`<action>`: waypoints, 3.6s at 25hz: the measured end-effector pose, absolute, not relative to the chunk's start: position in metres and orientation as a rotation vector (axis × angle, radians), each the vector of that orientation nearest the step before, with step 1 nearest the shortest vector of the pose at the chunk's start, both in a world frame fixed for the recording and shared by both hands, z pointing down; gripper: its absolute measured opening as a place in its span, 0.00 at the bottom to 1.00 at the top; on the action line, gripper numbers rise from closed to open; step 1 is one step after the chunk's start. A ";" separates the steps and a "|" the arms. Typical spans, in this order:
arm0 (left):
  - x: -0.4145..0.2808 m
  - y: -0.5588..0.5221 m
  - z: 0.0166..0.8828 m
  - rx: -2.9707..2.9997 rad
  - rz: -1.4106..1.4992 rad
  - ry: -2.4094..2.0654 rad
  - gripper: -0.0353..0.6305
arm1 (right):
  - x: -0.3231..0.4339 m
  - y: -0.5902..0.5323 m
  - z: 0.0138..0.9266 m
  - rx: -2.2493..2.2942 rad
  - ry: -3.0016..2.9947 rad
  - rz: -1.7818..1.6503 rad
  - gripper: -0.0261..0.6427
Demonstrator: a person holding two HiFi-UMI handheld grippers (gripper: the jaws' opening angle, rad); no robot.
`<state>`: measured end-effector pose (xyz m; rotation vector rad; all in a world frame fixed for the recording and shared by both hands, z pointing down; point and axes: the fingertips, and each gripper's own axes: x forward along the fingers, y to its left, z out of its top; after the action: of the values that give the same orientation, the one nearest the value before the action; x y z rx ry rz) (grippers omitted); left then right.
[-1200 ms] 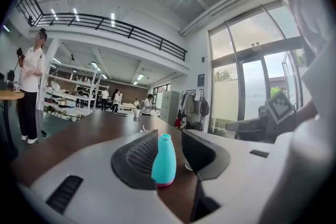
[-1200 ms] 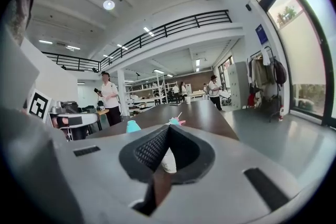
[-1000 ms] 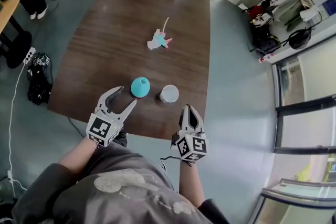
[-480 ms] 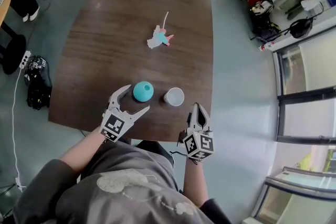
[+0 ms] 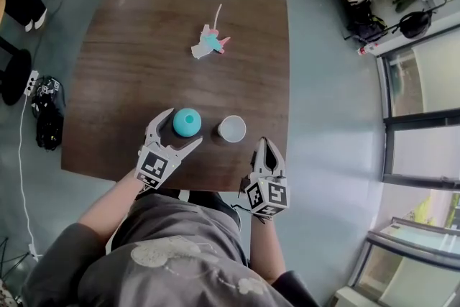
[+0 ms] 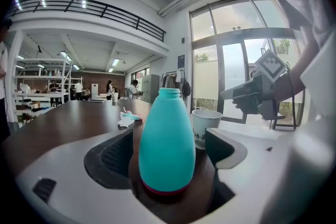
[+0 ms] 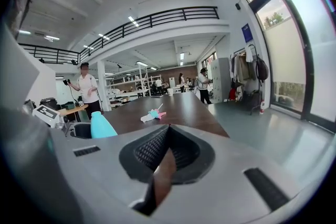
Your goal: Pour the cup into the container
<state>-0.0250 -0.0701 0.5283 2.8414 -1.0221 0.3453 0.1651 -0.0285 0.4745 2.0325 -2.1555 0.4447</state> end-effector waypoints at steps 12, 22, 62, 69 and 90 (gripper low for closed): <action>-0.007 -0.084 0.542 2.844 0.379 -0.990 0.68 | 0.168 -0.029 0.511 1.940 -2.132 0.548 0.02; 0.001 -0.090 0.552 2.814 0.423 -0.935 0.68 | 0.167 -0.029 0.523 1.894 -2.119 0.562 0.02; -0.031 -0.069 0.477 2.762 0.334 -1.197 0.67 | 0.093 -0.051 0.564 1.340 -2.421 0.429 0.51; -0.032 -0.065 0.470 2.753 0.332 -1.204 0.67 | 0.080 -0.065 0.560 1.307 -2.458 0.390 0.51; -0.031 -0.059 0.471 2.733 0.344 -1.206 0.67 | 0.072 -0.077 0.561 1.299 -2.488 0.389 0.51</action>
<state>-0.0307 -0.0595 0.4705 2.7334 -1.2057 0.3437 0.0722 -0.0775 0.5607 1.2992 -2.4884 0.3889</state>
